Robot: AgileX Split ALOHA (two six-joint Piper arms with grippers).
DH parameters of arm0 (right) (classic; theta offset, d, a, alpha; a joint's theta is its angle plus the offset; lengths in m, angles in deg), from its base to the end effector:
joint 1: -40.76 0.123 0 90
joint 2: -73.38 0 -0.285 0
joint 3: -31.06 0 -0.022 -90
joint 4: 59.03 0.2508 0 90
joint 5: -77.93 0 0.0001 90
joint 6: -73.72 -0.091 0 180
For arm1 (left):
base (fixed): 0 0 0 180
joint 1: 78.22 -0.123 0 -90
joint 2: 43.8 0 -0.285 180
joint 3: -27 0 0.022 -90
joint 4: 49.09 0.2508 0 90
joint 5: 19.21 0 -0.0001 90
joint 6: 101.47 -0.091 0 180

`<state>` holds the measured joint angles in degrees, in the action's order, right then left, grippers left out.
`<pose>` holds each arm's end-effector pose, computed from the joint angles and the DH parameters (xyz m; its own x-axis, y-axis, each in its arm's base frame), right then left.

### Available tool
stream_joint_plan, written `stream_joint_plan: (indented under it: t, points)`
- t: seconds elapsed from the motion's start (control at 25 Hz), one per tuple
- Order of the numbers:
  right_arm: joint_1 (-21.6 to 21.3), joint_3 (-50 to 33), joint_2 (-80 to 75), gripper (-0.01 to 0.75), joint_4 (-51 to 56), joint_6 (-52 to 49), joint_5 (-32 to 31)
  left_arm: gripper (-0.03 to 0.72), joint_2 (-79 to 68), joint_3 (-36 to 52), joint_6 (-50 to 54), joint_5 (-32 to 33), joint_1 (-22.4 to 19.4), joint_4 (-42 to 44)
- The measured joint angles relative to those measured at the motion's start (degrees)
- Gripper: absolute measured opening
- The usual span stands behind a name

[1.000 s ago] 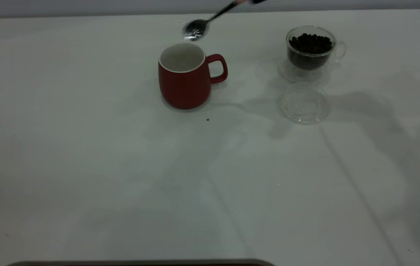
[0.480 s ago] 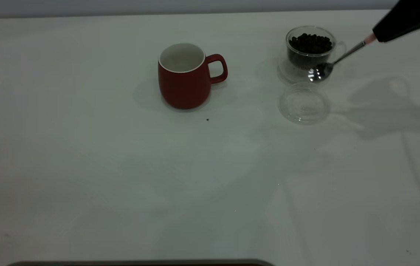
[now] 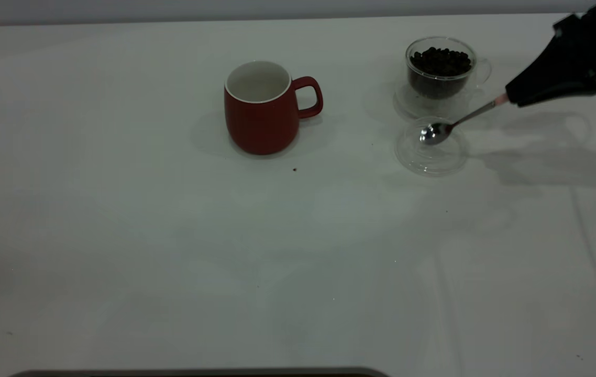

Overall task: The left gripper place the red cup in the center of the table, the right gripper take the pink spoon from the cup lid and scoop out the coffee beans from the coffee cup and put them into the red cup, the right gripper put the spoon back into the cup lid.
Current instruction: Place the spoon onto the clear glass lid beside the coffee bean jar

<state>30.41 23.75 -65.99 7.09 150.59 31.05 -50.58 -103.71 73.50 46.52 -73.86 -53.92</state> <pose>0.3888 -0.0092 0.0444 -0.9186 -0.0887 -0.3851 -0.3090 0.7687 0.5601 -0.0106 -0.0062 0.2671 -0.5161 0.0924 -0.8515 0.1685 0.9857 0.0048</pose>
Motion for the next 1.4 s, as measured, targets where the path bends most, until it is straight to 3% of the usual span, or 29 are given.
stream_joint_plan:
  t: [0.56,0.64,1.04,1.4]
  points:
    - [0.0,0.5,-7.8,0.119,7.8,1.5,-0.5,0.587,0.0,0.0,0.0,0.0,0.0,0.0]
    - [0.0,0.5,-8.6,0.143,8.0,1.5,-0.6,0.587,0.0,0.0,0.0,0.0,0.0,0.0]
    - [0.0,0.5,-9.5,0.409,7.4,2.3,1.9,0.587,0.0,0.0,0.0,0.0,0.0,0.0]
    - [0.0,0.5,-9.5,0.454,14.7,11.1,7.3,0.587,0.0,0.0,-0.1,0.0,0.0,0.0]
